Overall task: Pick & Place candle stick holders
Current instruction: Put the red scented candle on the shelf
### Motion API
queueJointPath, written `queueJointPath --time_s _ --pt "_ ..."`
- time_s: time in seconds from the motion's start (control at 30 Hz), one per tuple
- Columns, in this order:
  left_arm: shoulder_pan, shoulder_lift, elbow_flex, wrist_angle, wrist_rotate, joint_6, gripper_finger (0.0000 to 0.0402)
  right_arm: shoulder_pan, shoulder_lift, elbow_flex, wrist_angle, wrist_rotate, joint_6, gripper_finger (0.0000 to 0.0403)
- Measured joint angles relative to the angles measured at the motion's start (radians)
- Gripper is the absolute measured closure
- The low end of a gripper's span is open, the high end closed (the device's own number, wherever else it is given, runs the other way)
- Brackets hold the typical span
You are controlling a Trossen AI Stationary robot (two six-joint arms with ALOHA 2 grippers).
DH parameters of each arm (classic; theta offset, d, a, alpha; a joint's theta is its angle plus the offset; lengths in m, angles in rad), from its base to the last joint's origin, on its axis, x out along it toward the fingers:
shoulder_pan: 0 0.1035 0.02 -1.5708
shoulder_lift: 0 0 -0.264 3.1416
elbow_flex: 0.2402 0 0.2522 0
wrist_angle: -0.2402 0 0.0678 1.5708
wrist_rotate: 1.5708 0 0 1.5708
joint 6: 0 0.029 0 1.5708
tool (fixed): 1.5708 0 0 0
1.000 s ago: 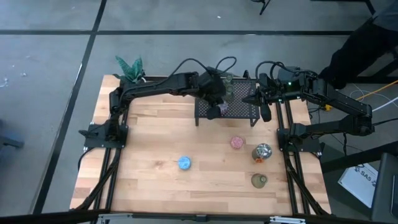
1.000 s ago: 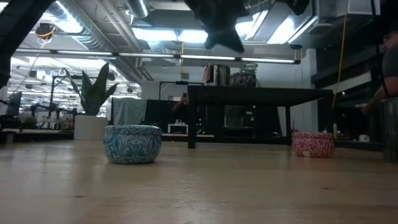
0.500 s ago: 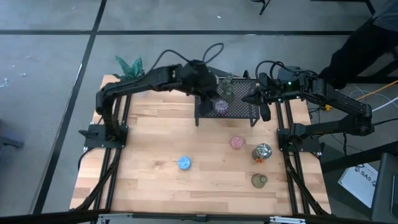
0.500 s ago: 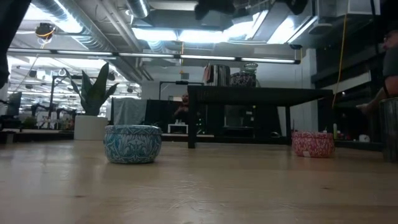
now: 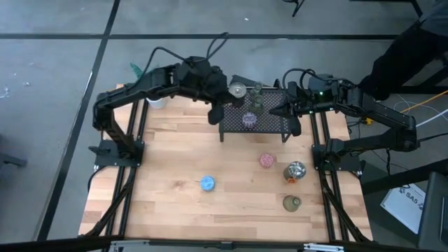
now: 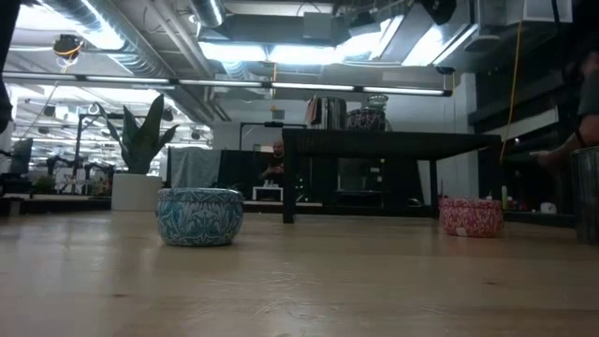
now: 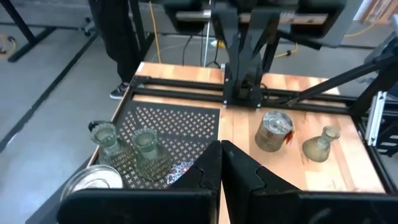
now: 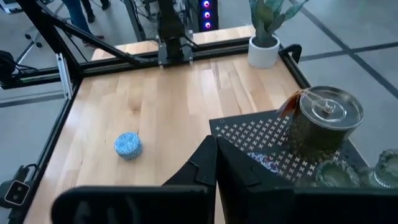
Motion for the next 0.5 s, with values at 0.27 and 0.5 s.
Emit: queueJointPath --time_s 0.27,0.5 --pt "0.008 -0.047 0.000 -0.043 -0.007 0.003 0.0400 0.000 0.018 0.000 0.005 0.000 -0.049 0.0393" --pt "0.008 -0.074 0.000 -0.058 -0.009 -0.002 0.0400 0.001 0.045 0.000 0.022 0.000 -0.065 0.0391"
